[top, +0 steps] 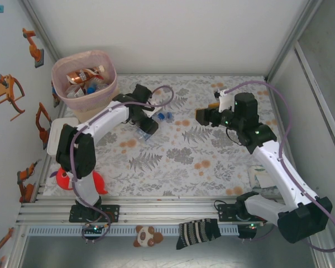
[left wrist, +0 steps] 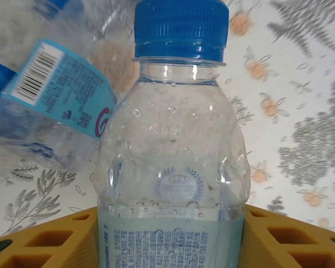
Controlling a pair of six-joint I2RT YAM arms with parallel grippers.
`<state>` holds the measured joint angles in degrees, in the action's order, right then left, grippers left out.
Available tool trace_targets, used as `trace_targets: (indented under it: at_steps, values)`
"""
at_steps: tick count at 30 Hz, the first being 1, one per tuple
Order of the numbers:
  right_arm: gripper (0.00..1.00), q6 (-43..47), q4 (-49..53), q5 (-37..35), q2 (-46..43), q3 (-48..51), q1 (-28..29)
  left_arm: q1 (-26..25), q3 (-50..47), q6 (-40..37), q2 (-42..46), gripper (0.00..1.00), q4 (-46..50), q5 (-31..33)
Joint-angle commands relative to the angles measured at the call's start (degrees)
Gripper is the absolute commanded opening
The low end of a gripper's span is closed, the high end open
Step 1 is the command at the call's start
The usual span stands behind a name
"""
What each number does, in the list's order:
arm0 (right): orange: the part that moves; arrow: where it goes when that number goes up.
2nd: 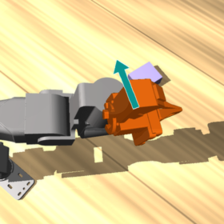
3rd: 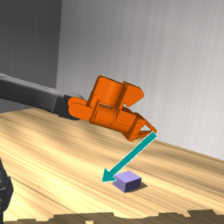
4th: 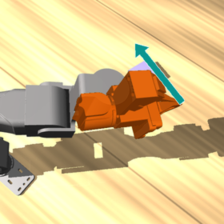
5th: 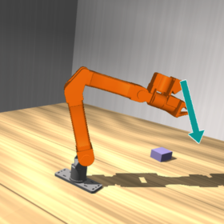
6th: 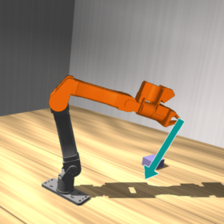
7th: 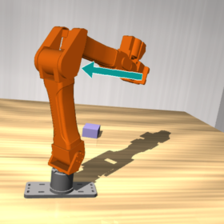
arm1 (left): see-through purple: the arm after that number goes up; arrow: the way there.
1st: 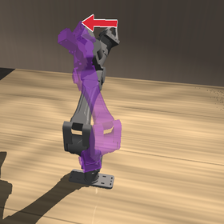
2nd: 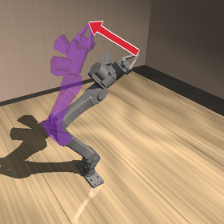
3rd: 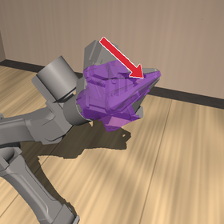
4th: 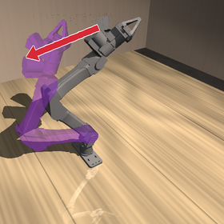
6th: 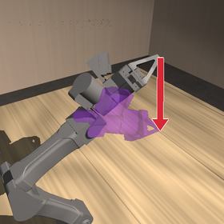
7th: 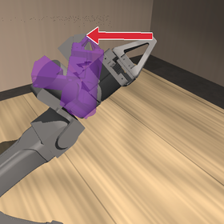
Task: Put the plastic bottles in the bin
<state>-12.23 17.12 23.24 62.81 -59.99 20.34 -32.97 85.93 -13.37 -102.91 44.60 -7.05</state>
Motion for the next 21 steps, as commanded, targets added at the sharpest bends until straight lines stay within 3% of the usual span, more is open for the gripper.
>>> trace_targets:
  at_steps: [1,12,21]
  values:
    - [0.73,-0.6,-1.0,-0.2,-1.3,-0.6,0.4,0.3,1.8,1.3,4.4,0.55,1.4,-3.4]
    - [0.73,-0.4,-1.8,-0.3,-1.1,-0.2,0.3,5.7,9.6,3.2,13.6,0.51,2.5,-6.7]
    - [0.73,-0.3,-3.0,0.2,0.1,-0.1,0.3,11.4,19.5,2.4,17.4,0.5,6.4,-2.7]
